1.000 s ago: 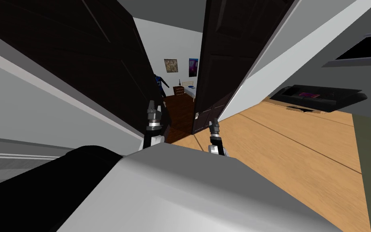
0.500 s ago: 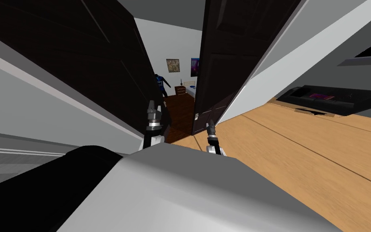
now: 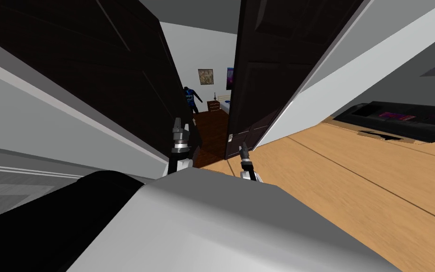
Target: Push the door open
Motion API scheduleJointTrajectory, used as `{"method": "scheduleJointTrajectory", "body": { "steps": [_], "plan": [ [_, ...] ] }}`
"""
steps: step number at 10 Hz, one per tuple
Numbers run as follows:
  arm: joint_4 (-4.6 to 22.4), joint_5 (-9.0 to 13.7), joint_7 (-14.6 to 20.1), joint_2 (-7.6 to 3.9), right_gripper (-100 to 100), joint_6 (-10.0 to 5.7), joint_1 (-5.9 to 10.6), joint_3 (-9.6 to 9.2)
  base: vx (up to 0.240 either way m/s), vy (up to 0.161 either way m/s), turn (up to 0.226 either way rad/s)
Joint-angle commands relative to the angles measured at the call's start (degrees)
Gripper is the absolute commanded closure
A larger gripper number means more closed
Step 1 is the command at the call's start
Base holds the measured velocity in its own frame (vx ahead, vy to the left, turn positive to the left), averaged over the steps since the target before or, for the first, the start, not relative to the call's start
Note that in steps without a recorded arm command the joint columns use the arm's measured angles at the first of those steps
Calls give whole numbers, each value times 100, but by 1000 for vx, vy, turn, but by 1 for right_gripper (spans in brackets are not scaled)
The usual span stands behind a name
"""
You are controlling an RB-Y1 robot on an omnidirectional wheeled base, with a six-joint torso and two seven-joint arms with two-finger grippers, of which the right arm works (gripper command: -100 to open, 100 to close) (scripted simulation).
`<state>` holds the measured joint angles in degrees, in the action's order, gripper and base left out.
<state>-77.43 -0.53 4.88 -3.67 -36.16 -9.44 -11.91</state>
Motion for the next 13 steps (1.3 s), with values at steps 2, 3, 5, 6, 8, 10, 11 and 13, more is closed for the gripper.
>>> {"method": "scheduleJointTrajectory", "body": {
  "steps": [2,3,5,6,8,10,11,13],
  "plan": [
    [478,-44,-18,13,-100,-110,143,-125,45,-78,87],
    [643,-61,-21,16,-100,-158,221,-175,60,-91,135],
    [944,-77,-23,19,-100,-206,298,-225,51,-57,55],
    [944,-77,-23,19,-100,-206,298,-225,35,-40,37],
    [1275,-108,-27,32,-100,-293,439,-316,43,-57,101],
    [1546,-123,-29,39,-100,-336,510,-361,43,-56,44],
    [1710,-136,-31,48,-100,-374,571,-400,62,-75,112],
    [2063,-162,-35,66,-100,-448,692,-479,71,-88,90]
  ]
}}
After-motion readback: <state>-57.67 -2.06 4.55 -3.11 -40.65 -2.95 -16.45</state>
